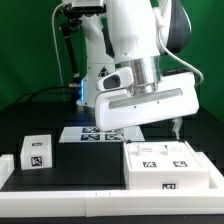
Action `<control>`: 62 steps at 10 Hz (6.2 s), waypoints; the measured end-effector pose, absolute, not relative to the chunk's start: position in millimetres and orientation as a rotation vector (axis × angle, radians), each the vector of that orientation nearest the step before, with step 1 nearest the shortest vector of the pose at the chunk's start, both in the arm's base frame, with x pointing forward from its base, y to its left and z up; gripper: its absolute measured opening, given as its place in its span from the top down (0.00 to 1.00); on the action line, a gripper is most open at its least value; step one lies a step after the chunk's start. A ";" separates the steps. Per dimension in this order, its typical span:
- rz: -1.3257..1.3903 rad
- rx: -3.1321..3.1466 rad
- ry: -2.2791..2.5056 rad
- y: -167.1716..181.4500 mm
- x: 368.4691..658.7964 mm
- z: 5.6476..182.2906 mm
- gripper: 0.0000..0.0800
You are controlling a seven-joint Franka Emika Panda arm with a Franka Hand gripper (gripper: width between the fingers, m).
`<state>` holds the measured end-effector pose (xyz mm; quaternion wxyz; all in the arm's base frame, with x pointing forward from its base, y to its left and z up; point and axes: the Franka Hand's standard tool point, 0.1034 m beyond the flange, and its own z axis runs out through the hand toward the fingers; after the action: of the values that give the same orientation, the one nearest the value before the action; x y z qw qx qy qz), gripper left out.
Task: Assemble cabinet
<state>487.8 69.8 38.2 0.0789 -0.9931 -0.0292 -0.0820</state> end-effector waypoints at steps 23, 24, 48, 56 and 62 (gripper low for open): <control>-0.212 -3.034 -0.111 58.5 498.9 6.2 0.00; -0.220 -3.033 -0.112 59.5 499.8 5.0 0.00; -0.231 -3.042 -0.373 51.5 522.4 112.4 1.00; -0.131 -3.034 -0.372 42.8 536.8 131.6 1.00; -0.125 -3.030 -0.345 62.1 545.1 141.0 1.00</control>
Offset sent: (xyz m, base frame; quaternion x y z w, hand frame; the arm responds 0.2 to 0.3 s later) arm -0.0230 -0.0098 -0.0019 -0.1032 -0.0418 0.0514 0.9925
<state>545.1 62.1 141.0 0.0448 -0.9917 -0.1130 -0.0408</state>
